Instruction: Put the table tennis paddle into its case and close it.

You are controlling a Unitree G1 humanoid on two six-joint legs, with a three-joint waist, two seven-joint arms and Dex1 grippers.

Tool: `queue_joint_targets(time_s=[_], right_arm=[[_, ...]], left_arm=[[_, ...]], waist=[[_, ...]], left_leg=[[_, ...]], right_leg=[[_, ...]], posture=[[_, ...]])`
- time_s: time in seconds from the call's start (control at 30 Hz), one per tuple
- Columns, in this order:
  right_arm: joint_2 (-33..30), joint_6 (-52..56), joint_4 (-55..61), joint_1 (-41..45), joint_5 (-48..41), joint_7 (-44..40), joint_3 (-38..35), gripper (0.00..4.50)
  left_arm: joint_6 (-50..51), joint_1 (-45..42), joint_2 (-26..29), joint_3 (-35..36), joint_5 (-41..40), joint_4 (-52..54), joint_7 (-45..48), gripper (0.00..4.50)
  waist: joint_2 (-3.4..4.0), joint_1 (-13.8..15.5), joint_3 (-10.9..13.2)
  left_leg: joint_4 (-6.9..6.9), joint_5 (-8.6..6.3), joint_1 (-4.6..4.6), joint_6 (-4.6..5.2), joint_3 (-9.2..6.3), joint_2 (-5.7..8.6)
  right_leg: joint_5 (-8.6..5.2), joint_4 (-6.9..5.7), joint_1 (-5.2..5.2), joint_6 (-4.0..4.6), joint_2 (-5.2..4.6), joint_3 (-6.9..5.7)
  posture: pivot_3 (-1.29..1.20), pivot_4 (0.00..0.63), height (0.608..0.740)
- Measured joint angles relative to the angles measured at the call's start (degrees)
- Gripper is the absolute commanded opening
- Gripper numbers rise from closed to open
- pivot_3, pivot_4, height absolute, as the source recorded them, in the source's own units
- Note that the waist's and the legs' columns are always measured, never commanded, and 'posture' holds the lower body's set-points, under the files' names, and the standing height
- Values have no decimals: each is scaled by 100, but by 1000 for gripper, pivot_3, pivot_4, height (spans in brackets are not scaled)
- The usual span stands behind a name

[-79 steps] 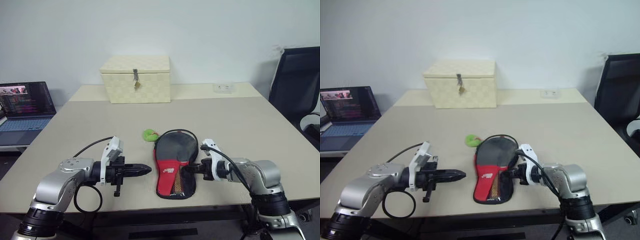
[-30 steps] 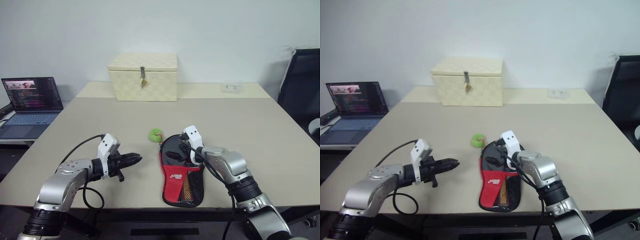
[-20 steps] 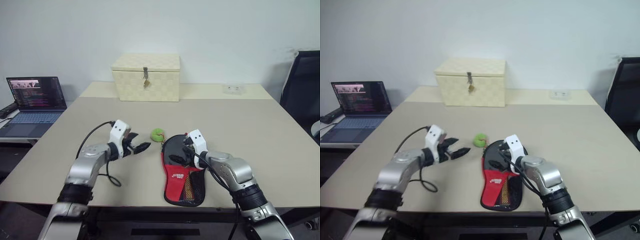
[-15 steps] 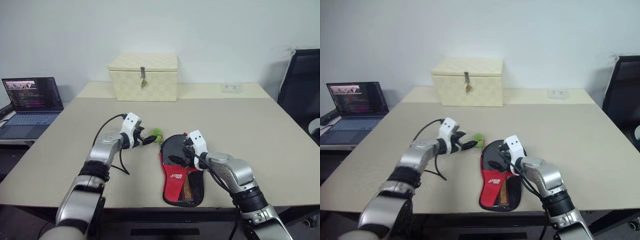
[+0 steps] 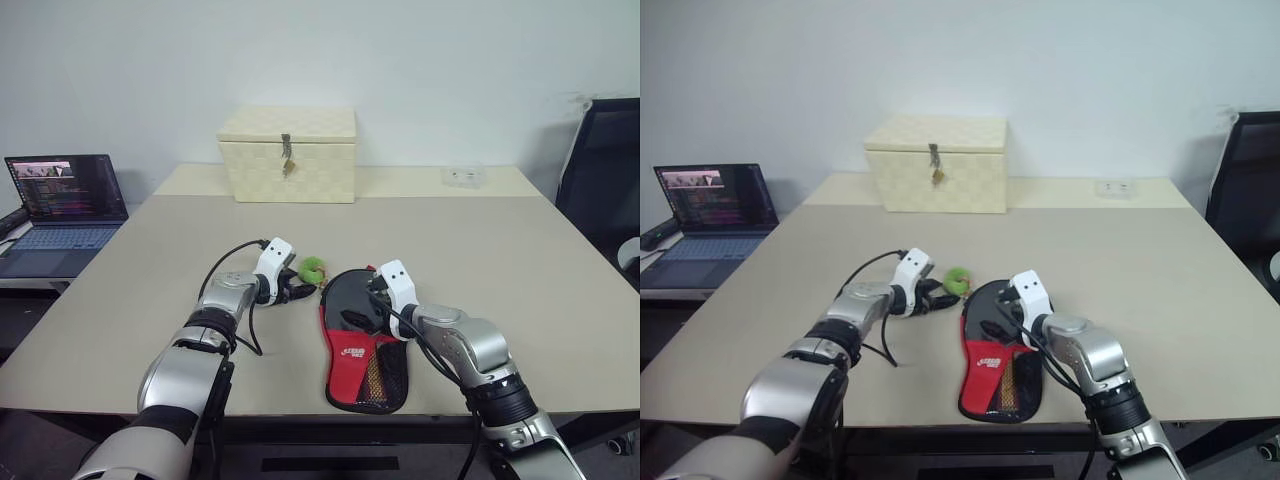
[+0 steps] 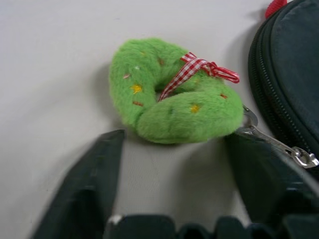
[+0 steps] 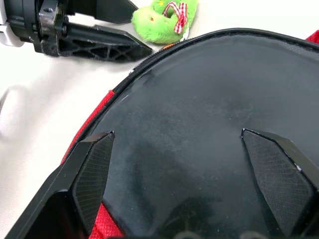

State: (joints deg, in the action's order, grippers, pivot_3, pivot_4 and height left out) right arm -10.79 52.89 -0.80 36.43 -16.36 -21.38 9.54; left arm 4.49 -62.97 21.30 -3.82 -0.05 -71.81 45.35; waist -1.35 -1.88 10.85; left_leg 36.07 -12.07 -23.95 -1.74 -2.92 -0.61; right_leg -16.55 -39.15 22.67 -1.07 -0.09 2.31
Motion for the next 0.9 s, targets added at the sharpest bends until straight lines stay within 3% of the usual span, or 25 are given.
queue_joint_targets(time_s=[0.23,0.77,0.9], right_arm=[[1,-50,-29,8,32,11,0,4500],[-182,-537,-168,-162,411,-227,170,4500],[-182,-511,-126,-187,411,-228,152,4500]], left_arm=[[-40,-1,-31,102,67,-52,-100,29],[-111,-94,-286,207,260,-192,-352,10],[-190,-62,-248,188,289,-179,-138,908]], waist=[[0,-1,0],[-9,3,-9],[-9,2,-9]], left_leg=[[1,0,0,0,0,1],[9,0,19,0,-10,3],[9,0,20,-1,-9,3]], right_leg=[[0,-2,0,0,-1,0],[0,-5,-27,-2,-1,-9],[0,-4,-27,-2,-1,-8]], posture=[[0,150,740],[0,150,740],[0,150,740]])
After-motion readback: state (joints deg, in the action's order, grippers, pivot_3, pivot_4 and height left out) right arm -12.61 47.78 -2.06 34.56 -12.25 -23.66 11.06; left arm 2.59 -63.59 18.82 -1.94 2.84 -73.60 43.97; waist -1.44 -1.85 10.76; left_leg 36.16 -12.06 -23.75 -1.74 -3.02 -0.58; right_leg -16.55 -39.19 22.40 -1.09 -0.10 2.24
